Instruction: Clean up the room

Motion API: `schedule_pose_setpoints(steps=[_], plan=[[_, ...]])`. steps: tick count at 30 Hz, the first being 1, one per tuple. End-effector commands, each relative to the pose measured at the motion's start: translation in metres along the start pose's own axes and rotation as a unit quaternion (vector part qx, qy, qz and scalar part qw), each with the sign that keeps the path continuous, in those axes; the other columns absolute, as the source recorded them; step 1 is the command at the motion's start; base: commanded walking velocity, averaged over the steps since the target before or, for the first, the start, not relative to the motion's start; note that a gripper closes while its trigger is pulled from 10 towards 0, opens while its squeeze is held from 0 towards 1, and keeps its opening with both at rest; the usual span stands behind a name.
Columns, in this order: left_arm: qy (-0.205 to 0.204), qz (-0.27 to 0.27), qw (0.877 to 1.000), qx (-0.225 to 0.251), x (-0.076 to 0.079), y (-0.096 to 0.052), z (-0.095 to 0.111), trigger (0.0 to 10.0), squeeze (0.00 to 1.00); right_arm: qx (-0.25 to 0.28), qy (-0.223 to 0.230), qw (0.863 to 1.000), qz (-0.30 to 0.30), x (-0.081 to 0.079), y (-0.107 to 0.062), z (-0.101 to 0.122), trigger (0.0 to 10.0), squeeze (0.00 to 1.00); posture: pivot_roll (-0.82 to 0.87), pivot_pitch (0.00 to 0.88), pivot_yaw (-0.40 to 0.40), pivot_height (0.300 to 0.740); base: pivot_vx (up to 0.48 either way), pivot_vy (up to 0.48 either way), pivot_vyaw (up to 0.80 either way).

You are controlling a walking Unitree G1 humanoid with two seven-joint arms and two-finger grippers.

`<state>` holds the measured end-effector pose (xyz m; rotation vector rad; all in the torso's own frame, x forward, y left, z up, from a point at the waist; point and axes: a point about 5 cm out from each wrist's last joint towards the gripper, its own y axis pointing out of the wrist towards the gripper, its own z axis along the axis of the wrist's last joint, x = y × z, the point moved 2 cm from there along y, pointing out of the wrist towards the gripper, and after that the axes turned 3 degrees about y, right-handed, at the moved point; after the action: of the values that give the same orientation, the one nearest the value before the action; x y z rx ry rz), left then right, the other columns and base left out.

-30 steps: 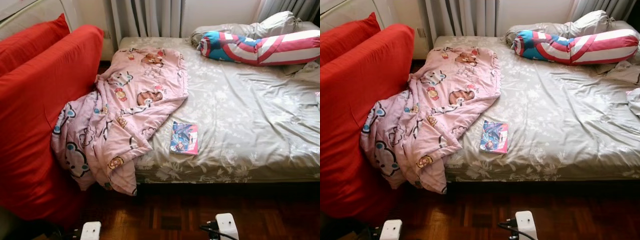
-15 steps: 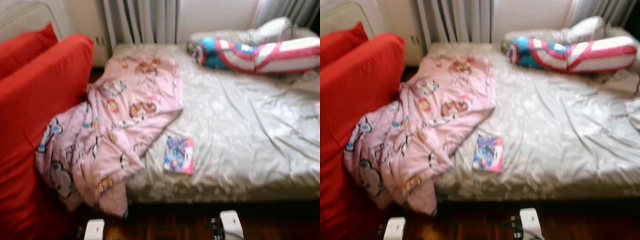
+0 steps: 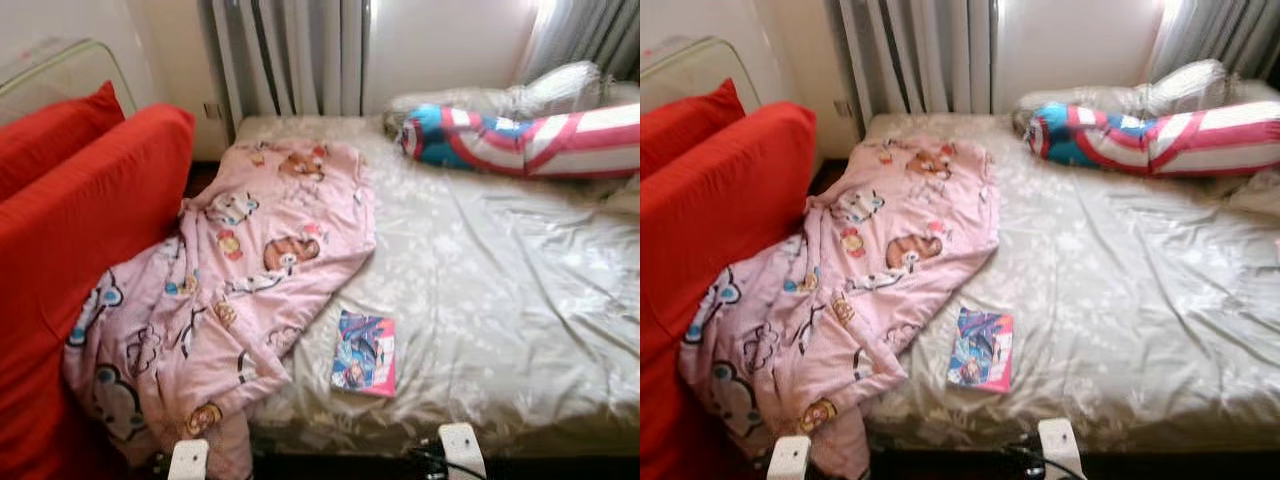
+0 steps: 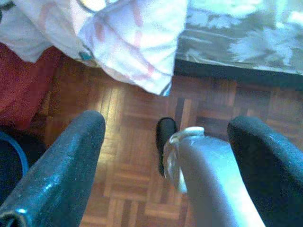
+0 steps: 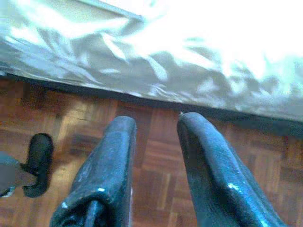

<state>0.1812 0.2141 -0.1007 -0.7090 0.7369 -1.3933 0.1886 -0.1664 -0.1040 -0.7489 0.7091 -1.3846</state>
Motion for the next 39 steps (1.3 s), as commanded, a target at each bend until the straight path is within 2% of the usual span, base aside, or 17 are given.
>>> schedule_pose_setpoints(steps=[1,4,17,23,26,27,28,30,35,36,37,38,39], plan=[[0.007,0.003,1.000,-0.015,-0.005,-0.001,-0.006,10.0,0.00,0.002,-0.008,1.000,0.010,-0.006,0.001,0.001,10.0,0.00,0.00,0.000,-0.002,0.740,0.292,0.000,0.61],[0.008,0.003,1.000,-0.015,-0.005,-0.002,-0.006,10.0,0.00,-0.002,-0.003,1.000,0.010,-0.007,0.000,-0.003,10.0,0.00,0.00,0.000,-0.001,0.740,0.295,0.000,0.60],[0.007,0.002,1.000,-0.014,-0.005,-0.002,-0.006,10.0,0.00,-0.005,0.008,1.000,0.006,-0.007,-0.001,-0.007,10.0,0.00,0.00,0.005,-0.002,0.740,0.216,0.000,0.00],[-0.008,0.003,1.000,0.008,-0.007,-0.001,0.003,10.0,0.00,0.013,0.039,0.999,-0.010,0.001,0.000,0.001,10.0,0.00,0.00,0.036,-0.001,0.740,0.000,0.000,0.00],[0.000,0.004,0.999,0.041,-0.008,0.001,0.017,10.0,0.00,0.051,0.059,0.997,-0.014,0.006,0.001,0.020,10.0,0.00,0.00,0.041,-0.001,0.740,0.000,0.000,0.00],[-0.003,0.003,0.998,0.067,-0.009,0.001,0.028,10.0,0.00,0.074,0.063,0.995,-0.012,0.007,0.002,0.030,10.0,0.00,-0.01,0.050,0.002,0.740,0.000,0.000,0.00],[-0.003,0.003,0.998,0.067,-0.009,0.001,0.028,10.0,0.00,0.074,0.063,0.995,-0.012,0.007,0.002,0.030,10.0,0.00,-0.01,0.050,0.002,0.740,0.000,0.000,0.00],[-0.009,-0.014,0.988,0.155,-0.008,0.000,0.067,10.0,0.00,0.151,0.078,0.985,-0.007,0.013,0.000,0.062,10.0,0.00,-0.01,0.063,0.000,0.740,0.000,0.000,0.00],[0.007,-0.014,0.970,0.243,-0.002,-0.004,0.108,10.0,0.00,0.238,0.072,0.969,0.002,0.018,-0.008,0.092,10.0,0.00,-0.01,0.075,-0.006,0.740,0.000,0.000,0.00],[0.014,-0.018,0.958,0.285,0.000,-0.010,0.121,10.0,0.00,0.278,0.067,0.958,0.011,0.018,-0.013,0.103,10.0,0.00,-0.02,0.082,-0.008,0.740,0.000,0.000,0.00],[0.014,-0.018,0.958,0.285,0.000,-0.010,0.121,10.0,0.00,0.278,0.067,0.958,0.011,0.018,-0.013,0.103,10.0,0.00,-0.02,0.082,-0.008,0.740,0.000,0.000,0.00],[0.008,-0.016,0.945,0.327,-0.001,-0.018,0.134,10.0,0.00,0.306,0.060,0.950,0.009,0.020,-0.018,0.110,10.0,0.00,-0.02,0.082,-0.008,0.740,0.000,0.000,0.00],[0.004,-0.015,0.941,0.338,-0.002,-0.020,0.137,10.0,0.00,0.315,0.059,0.947,0.008,0.021,-0.020,0.112,10.0,0.00,-0.03,0.083,-0.011,0.740,0.000,0.000,0.00]])
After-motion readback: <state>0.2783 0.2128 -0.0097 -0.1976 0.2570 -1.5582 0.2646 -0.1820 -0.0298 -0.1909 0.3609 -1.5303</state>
